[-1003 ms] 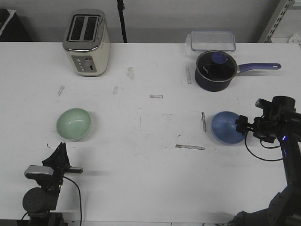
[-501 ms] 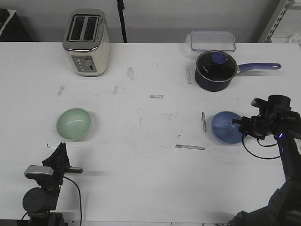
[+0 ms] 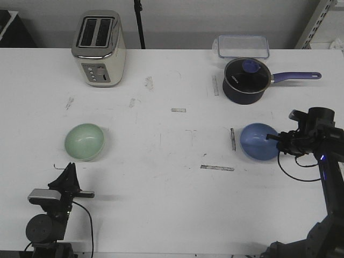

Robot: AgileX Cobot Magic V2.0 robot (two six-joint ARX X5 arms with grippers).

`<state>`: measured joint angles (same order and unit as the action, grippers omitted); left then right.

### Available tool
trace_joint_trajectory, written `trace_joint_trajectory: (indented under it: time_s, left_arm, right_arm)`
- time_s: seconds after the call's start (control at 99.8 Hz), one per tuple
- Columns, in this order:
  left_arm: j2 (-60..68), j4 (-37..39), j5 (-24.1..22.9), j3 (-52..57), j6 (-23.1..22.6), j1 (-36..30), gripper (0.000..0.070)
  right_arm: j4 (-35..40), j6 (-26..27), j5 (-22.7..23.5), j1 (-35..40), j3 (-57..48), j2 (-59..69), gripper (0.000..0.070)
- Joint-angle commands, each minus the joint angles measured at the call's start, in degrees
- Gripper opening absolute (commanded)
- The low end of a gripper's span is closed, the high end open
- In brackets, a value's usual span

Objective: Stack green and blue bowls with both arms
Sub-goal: 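Slide the blue bowl with the right gripper toward the table centre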

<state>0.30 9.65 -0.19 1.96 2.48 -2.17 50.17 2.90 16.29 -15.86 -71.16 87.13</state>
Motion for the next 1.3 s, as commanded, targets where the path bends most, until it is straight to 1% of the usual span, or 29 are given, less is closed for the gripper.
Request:
trace_joint_trajectory:
  time_s: [0.0, 0.08, 0.15, 0.351, 0.471, 0.551, 0.632, 0.752, 0.872, 0.962, 1.293]
  left_arm:
    - [-0.1, 0.7, -0.3, -1.3, 0.3, -0.1, 0.0002]
    - [-0.1, 0.7, -0.3, -1.3, 0.3, -0.1, 0.0001]
    - [-0.1, 0.7, -0.3, -1.3, 0.3, -0.1, 0.0001]
    - [-0.1, 0.7, -0.3, -1.3, 0.3, -0.1, 0.0001]
    - [-0.1, 0.7, -0.3, -1.3, 0.3, -0.1, 0.0001]
    - [-0.1, 0.7, -0.3, -1.3, 0.3, -0.1, 0.0001]
    - [-0.1, 0.7, -0.3, -1.3, 0.3, -0.1, 0.0001]
    - [-0.1, 0.7, -0.3, -1.3, 0.3, -0.1, 0.0001]
    - [-0.1, 0.7, -0.3, -1.3, 0.3, -0.1, 0.0001]
    - [-0.1, 0.7, -0.3, -1.3, 0.3, -0.1, 0.0002]
    - [-0.1, 0.7, -0.3, -1.3, 0.3, -0.1, 0.0002]
  right_arm:
    - [-1.0, 2.3, 0.3, 1.4, -1.8, -1.3, 0.0005]
    - [-1.1, 4.2, 0.2, 3.8, -1.8, -2.1, 0.0005]
    - [-0.9, 7.4, 0.2, 6.8, -1.8, -2.1, 0.0005]
    - [-1.7, 18.7, -0.5, 18.3, -1.8, -1.9, 0.0005]
    - [-3.4, 25.9, -4.8, 27.0, -1.8, -1.6, 0.0005]
    - [-4.6, 28.9, -7.9, 32.4, -1.8, -1.0, 0.0005]
    - [-5.4, 31.3, -9.0, 37.1, -1.8, 0.1, 0.0005]
    - [-6.9, 33.5, -9.1, 42.8, -1.8, 2.7, 0.0005]
    - [-8.6, 34.1, -9.3, 45.8, -1.8, 5.0, 0.0005]
    - [-9.4, 34.9, -9.2, 46.4, -1.8, 5.9, 0.0006]
    - [-10.4, 34.5, -9.2, 46.5, -1.8, 8.2, 0.0005]
